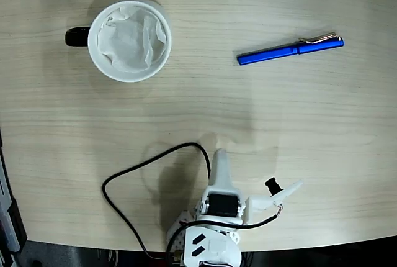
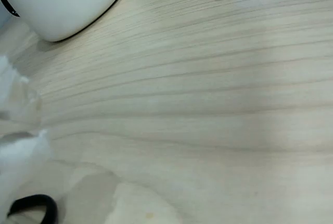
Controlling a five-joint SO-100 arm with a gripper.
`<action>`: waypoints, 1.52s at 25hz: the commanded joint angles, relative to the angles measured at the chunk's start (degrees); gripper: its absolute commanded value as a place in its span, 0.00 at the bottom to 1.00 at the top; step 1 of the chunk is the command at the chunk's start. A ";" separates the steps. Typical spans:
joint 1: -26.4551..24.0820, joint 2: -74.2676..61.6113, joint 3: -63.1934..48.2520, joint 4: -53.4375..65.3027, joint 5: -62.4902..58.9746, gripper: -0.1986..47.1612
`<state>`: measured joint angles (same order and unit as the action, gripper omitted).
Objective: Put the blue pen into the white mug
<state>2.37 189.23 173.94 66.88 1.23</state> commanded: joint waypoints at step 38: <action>14.68 -62.23 -56.78 -1.49 -3.16 0.01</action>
<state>14.59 130.34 121.73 65.92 -0.09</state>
